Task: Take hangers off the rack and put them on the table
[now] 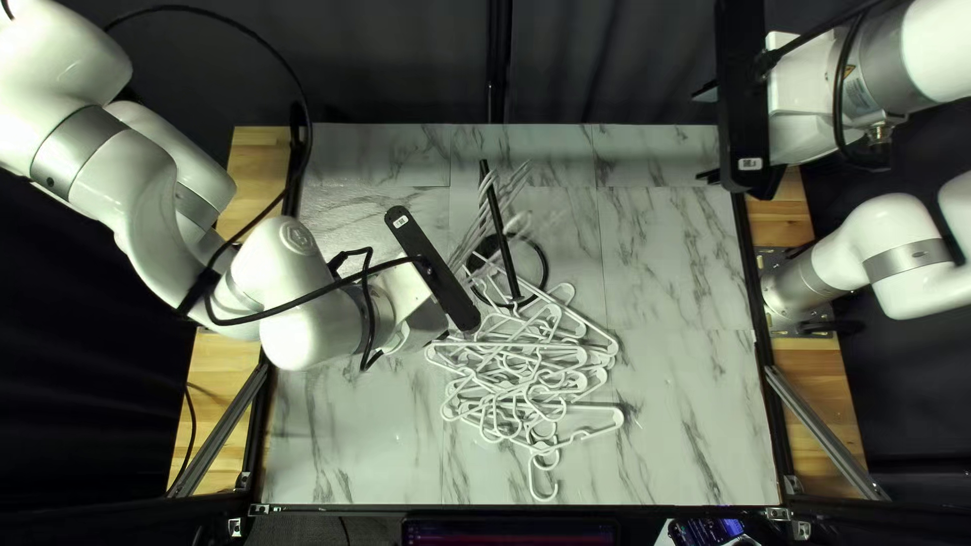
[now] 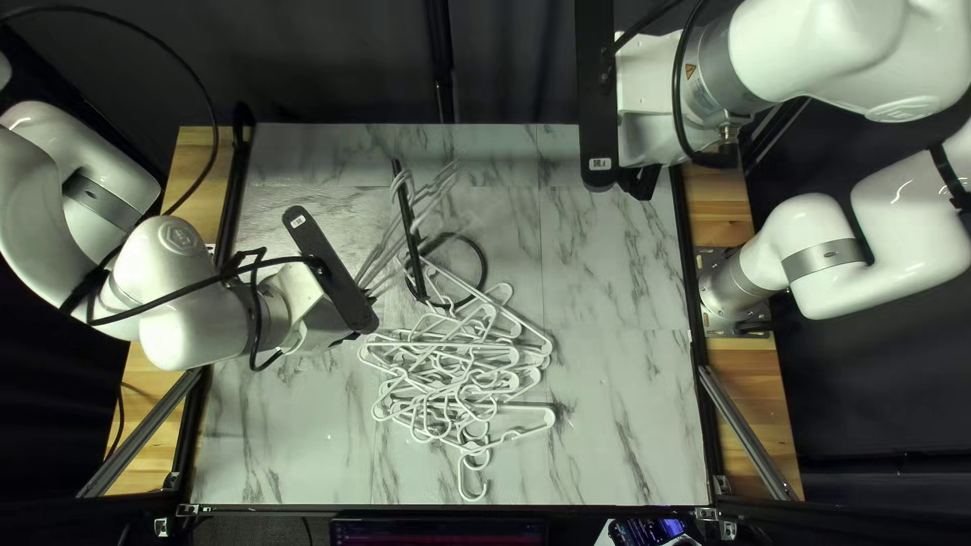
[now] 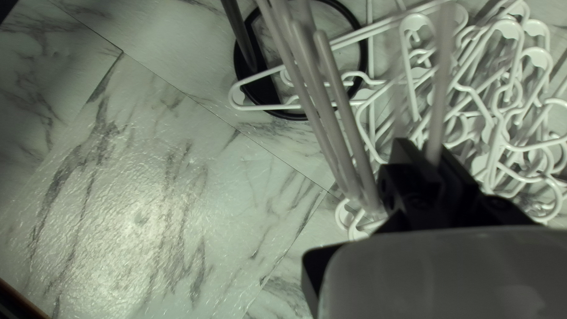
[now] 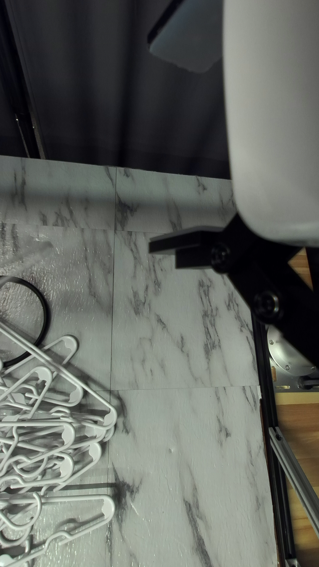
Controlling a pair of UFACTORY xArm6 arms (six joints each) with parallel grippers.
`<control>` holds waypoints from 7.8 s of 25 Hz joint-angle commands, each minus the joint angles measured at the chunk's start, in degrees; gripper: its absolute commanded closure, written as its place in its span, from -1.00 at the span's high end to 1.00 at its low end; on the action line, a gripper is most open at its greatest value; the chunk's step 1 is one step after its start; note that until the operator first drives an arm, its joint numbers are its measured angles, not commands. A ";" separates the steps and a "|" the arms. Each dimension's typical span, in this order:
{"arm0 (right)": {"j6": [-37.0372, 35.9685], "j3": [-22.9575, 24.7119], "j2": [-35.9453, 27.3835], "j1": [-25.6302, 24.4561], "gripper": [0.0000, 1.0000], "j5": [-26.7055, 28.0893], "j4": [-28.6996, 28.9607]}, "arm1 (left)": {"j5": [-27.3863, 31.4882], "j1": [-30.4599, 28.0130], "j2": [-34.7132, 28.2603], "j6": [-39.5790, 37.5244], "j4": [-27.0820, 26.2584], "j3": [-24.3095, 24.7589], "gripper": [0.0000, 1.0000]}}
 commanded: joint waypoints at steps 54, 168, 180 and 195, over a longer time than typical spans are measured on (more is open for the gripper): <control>0.00 0.00 0.00 0.00 1.00 0.00 0.00 | 4.36 -15.54 21.27 15.45 1.04 -15.36 -1.00; 0.00 0.00 0.00 0.00 1.00 0.00 0.00 | 31.81 -20.13 48.19 27.25 14.23 -26.11 1.00; 0.00 0.00 0.00 0.00 1.00 0.00 0.00 | 24.18 -19.95 39.20 17.02 15.75 -18.84 1.00; 0.00 0.00 0.00 0.00 1.00 0.00 0.00 | 19.72 -19.76 34.26 8.16 15.46 -17.28 1.00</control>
